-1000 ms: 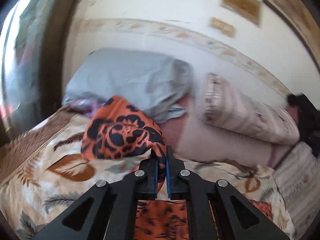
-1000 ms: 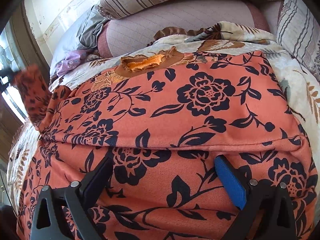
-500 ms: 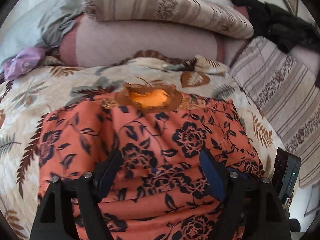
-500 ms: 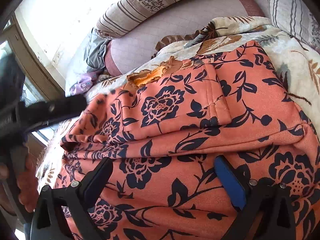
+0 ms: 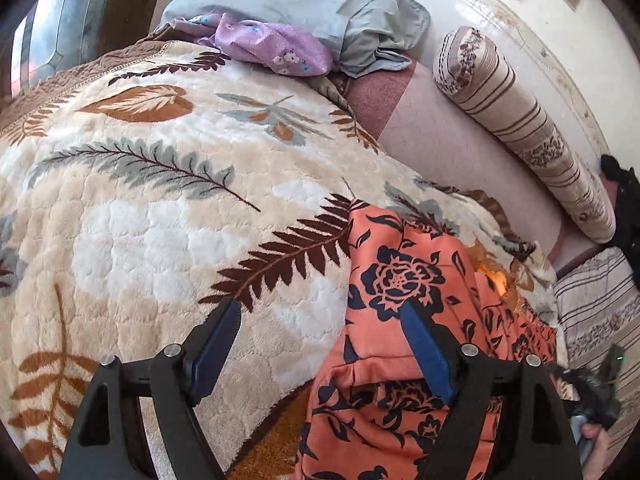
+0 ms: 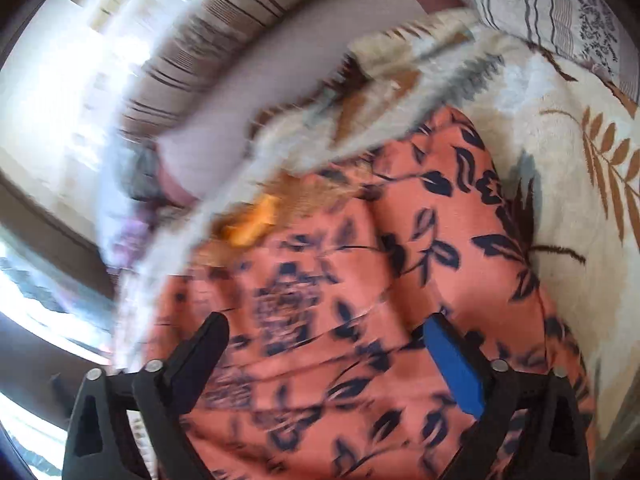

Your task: Fold small clothes

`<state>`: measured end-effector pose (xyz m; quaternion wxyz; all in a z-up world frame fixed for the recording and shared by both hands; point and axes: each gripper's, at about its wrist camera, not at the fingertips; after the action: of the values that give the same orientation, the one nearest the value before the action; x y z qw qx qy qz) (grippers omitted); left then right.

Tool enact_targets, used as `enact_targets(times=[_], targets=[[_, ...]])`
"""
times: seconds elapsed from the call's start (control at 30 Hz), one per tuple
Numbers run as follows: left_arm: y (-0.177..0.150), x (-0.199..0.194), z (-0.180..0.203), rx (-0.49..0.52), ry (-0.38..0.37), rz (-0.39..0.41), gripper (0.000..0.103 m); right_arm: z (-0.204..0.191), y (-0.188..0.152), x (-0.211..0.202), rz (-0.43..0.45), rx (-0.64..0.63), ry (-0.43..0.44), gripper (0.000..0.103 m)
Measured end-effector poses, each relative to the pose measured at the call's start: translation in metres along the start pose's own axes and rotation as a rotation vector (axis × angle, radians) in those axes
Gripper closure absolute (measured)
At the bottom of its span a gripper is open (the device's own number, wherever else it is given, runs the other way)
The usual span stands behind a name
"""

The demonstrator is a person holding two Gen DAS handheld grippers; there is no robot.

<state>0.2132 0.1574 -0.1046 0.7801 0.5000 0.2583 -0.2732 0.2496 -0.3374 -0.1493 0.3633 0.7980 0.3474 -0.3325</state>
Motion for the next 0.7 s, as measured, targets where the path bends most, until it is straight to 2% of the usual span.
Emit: enact_targets(times=[0.03,0.07,0.1,0.13,0.2,0.23,0.3,0.37,0.4,0.43,0.47,0.5,0.53,0.57,0.63,0.67,0.7], targets=[[0.002,-0.001,-0.001,-0.003,0.003,0.007,0.021,-0.007,0.002,0.004,0.004,-0.043,-0.068,0.038],[0.003,-0.003,-0.002,-0.004,0.002,0.013,0.021,-0.020,0.001,0.004,0.000,-0.117,-0.118,0.051],[0.005,-0.005,-0.003,-0.013,-0.005,0.015,0.020,-0.034,-0.001,0.003,-0.020,-0.183,-0.144,0.090],[0.006,-0.005,-0.006,-0.025,-0.008,0.013,0.021,-0.052,-0.004,-0.006,-0.001,-0.261,-0.178,0.092],[0.006,-0.007,-0.010,-0.050,-0.013,0.006,0.021,-0.087,-0.011,-0.037,0.122,-0.434,-0.256,0.092],[0.005,-0.007,-0.012,-0.059,-0.015,0.003,0.021,-0.098,-0.014,-0.056,0.176,-0.473,-0.258,0.092],[0.005,-0.009,-0.010,-0.061,-0.025,0.003,0.021,-0.093,-0.015,-0.076,0.238,-0.447,-0.280,0.092],[0.006,-0.009,-0.004,-0.042,-0.035,0.011,0.021,-0.064,-0.018,-0.062,0.227,-0.412,-0.360,0.087],[0.006,-0.007,0.001,-0.028,-0.038,0.007,0.020,-0.047,-0.020,-0.040,0.149,-0.387,-0.378,0.079],[0.005,-0.005,0.005,-0.016,-0.041,-0.005,0.020,-0.025,-0.023,-0.016,0.026,-0.343,-0.364,0.063],[0.003,0.002,0.011,0.005,-0.040,-0.035,0.019,-0.012,-0.026,-0.007,-0.009,-0.299,-0.332,0.060],[-0.001,0.013,0.017,0.043,-0.025,-0.089,0.015,-0.008,-0.028,-0.017,0.054,-0.280,-0.288,0.058],[-0.008,0.027,0.023,0.095,-0.001,-0.158,0.015,-0.006,-0.026,-0.025,0.071,-0.241,-0.264,0.045],[-0.016,0.042,0.028,0.147,0.030,-0.226,0.016,-0.005,-0.022,-0.033,0.084,-0.193,-0.232,0.040],[-0.026,0.044,0.043,0.263,0.113,-0.188,0.016,-0.011,-0.014,-0.051,0.143,-0.181,-0.207,0.039],[-0.027,0.042,0.050,0.285,0.134,-0.190,0.016,-0.016,-0.010,-0.061,0.172,-0.184,-0.190,0.039],[-0.027,0.040,0.053,0.293,0.118,-0.192,0.017,-0.020,-0.005,-0.069,0.188,-0.179,-0.151,0.039]])
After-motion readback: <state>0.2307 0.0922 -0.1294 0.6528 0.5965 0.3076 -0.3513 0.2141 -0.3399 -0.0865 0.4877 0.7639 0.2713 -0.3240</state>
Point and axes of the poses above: each gripper's, at about its wrist camera, not at the fingertips, and x roughly the way its jaws point, z to its right, y to its top, and after that the axes turned 5 degrees about x, right-handed
